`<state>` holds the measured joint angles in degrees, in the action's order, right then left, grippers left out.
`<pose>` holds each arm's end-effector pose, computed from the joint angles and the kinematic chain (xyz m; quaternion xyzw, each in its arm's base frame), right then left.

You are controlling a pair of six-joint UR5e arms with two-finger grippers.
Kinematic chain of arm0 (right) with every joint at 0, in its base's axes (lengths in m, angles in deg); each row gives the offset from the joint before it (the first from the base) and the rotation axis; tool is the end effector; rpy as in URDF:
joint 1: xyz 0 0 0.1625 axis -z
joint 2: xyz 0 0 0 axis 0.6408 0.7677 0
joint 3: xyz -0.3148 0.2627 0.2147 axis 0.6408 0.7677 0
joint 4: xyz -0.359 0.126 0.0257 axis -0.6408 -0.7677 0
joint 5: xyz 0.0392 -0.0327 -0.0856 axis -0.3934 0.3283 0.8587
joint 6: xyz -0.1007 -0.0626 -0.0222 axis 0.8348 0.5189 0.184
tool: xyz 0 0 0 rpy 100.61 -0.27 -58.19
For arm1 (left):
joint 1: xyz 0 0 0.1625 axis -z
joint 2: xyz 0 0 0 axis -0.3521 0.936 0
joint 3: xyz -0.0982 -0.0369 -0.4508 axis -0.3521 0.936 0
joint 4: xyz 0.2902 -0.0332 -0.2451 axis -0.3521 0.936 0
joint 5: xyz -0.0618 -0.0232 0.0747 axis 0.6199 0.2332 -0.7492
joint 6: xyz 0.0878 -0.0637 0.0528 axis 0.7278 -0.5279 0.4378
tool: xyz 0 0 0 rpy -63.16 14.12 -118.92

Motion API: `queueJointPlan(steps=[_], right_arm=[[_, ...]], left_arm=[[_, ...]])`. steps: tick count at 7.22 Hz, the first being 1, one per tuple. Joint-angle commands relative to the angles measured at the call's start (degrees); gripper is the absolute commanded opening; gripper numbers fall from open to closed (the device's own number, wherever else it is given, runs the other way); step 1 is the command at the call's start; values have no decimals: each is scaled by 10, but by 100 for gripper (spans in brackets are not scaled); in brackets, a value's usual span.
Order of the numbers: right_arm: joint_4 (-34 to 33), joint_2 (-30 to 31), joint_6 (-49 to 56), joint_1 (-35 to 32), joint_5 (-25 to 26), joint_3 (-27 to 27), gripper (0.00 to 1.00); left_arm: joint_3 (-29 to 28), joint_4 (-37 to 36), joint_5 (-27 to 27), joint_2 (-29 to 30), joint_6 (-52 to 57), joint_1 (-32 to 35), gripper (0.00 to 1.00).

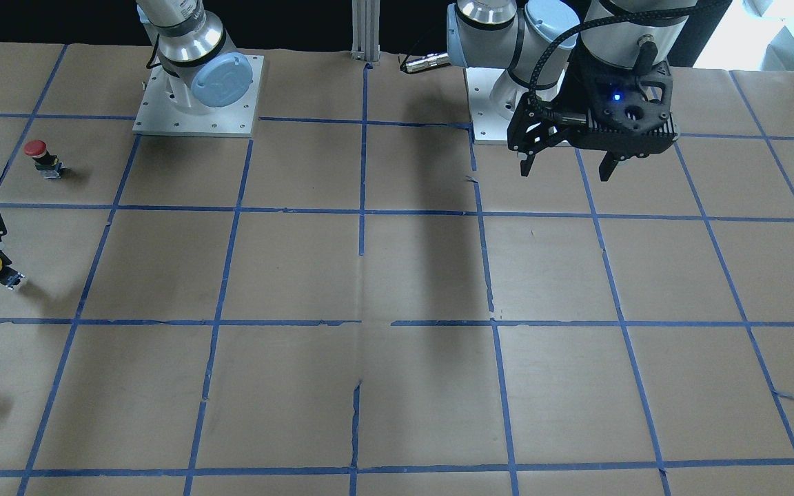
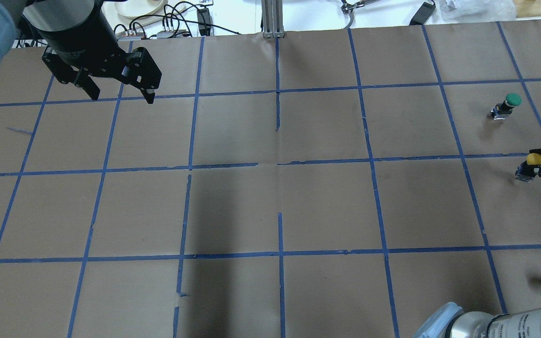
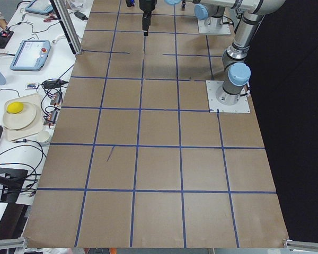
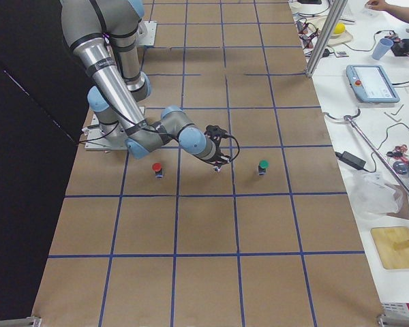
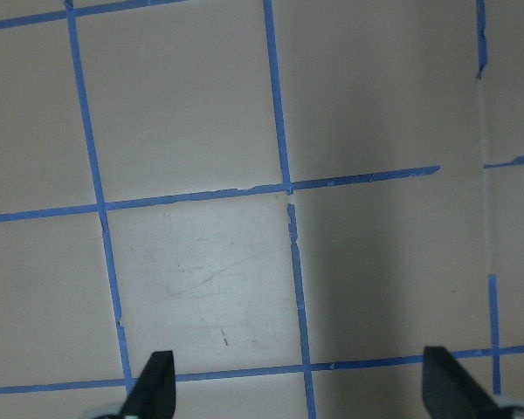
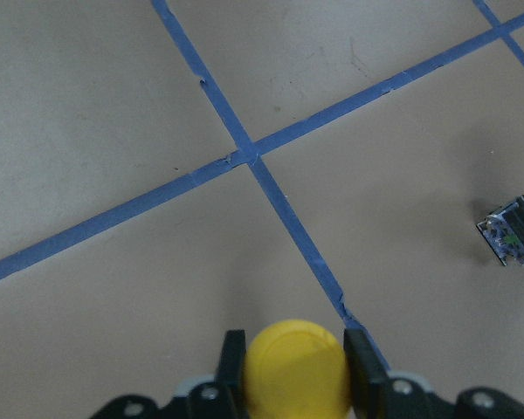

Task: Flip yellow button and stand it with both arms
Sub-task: 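Carry the button with the right gripper and lower it upright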

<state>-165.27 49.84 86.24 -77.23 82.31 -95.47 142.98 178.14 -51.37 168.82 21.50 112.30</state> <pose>-0.2536 -0.4346 0.2698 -0.5000 0.8297 -0.2457 0.0366 -0.1413 -0.4704 0.5377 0.0465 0.9985 -0.0130 0.0242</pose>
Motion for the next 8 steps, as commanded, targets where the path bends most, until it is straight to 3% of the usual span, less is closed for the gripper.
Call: queueJointPlan(steps=[1,2,3,5,6,8], right_arm=[[3,-8,3,2,-4,0,31],[3,-15,2,3,-4,0,34],[4,-16,0,5,-4,0,45],[15,-15,-17,6,-3,0,90],[31,-15,-28,6,-1,0,99],[31,2,-100,6,37,7,99]], left_arm=[[2,0,2,0,-1,1,100],[-1,0,2,-1,-1,1,100],[-1,0,3,0,-1,1,100],[-1,0,4,0,-1,1,100],[-1,0,4,0,-1,1,100],[-2,0,5,0,-1,1,100]])
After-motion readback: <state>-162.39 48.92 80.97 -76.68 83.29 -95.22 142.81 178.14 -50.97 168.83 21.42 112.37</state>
